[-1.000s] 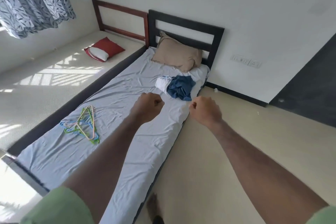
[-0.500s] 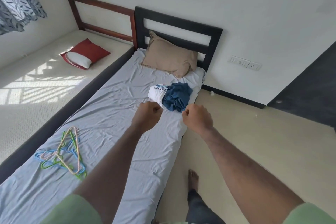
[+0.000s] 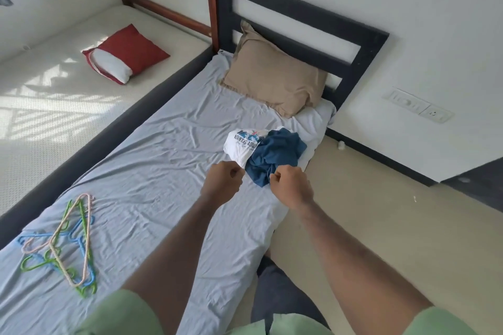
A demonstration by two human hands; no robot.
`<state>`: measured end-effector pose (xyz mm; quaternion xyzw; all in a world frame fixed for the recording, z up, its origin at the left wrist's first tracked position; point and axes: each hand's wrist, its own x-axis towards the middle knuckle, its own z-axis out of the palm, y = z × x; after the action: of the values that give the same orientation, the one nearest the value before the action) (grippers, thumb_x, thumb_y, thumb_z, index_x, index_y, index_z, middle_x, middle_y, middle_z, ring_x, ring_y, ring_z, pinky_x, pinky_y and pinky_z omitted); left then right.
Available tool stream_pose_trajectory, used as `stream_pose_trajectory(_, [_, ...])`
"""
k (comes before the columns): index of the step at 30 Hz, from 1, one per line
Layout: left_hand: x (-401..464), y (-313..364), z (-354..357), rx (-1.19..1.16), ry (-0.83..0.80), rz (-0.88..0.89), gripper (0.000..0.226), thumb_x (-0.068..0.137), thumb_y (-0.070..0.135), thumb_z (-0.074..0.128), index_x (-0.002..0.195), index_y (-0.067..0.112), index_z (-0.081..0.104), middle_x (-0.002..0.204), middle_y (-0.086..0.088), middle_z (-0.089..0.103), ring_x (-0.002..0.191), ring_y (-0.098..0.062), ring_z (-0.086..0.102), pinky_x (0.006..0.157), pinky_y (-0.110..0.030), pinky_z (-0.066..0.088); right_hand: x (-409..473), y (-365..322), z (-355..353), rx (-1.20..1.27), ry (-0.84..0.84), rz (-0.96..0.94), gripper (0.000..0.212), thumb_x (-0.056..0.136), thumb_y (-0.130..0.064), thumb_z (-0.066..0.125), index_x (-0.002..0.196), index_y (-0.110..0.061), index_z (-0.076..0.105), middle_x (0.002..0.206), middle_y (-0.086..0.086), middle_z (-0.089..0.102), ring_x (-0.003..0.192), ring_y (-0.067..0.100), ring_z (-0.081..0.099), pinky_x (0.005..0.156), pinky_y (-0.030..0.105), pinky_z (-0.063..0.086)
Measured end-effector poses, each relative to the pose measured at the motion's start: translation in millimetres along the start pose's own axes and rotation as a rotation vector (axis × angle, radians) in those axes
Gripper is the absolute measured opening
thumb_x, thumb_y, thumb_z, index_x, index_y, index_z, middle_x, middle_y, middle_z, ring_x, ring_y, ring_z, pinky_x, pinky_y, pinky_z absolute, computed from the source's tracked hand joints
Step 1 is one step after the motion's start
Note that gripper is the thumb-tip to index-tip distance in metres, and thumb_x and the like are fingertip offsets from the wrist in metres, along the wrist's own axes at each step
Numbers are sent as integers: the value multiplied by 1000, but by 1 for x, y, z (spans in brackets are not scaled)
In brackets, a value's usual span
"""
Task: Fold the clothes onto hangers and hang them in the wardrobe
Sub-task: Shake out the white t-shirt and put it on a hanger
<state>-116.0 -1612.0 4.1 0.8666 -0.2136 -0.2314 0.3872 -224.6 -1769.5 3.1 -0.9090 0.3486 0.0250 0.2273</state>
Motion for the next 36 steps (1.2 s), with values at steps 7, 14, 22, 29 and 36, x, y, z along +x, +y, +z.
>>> stream_pose_trajectory(7, [148, 12, 59, -31, -70, -194, 25, 91, 16, 56, 71, 4, 65, 60, -5, 69, 53, -21, 67, 63, -45, 58, 144, 54, 31, 13, -152, 87, 35, 96, -28, 56, 66, -20, 41, 68, 2, 50, 71, 30, 54, 60, 32, 39])
stream_pose_trajectory(14, [236, -9, 105, 13, -154, -317, 25, 90, 17, 54, 71, 4, 64, 66, -8, 69, 66, -32, 69, 68, -47, 57, 241, 88, 80, 57, -267, 182, 38, 97, -28, 52, 63, -21, 38, 74, 4, 55, 75, 30, 57, 60, 32, 41])
stream_pose_trajectory(22, [301, -44, 148, 12, -203, -405, 24, 92, 18, 53, 75, 7, 65, 67, -6, 70, 67, -28, 68, 65, -42, 57, 302, 123, 150, 56, -370, 287, 24, 98, -30, 49, 78, -17, 51, 93, 12, 65, 91, 36, 63, 69, 38, 50])
stream_pose_trajectory(29, [343, -65, 173, -38, -194, -445, 23, 92, 16, 54, 80, -2, 61, 74, -18, 70, 60, -27, 67, 60, -37, 56, 337, 130, 196, -11, -462, 307, 24, 96, -28, 61, 117, -17, 55, 122, 3, 58, 112, 31, 61, 86, 39, 49])
stream_pose_trajectory(36, [358, -86, 190, 6, -260, -432, 23, 93, 16, 53, 76, 4, 61, 69, -12, 69, 61, -28, 67, 62, -38, 57, 354, 142, 227, 68, -333, 347, 33, 90, -22, 63, 120, -19, 49, 123, 2, 54, 113, 30, 57, 90, 46, 51])
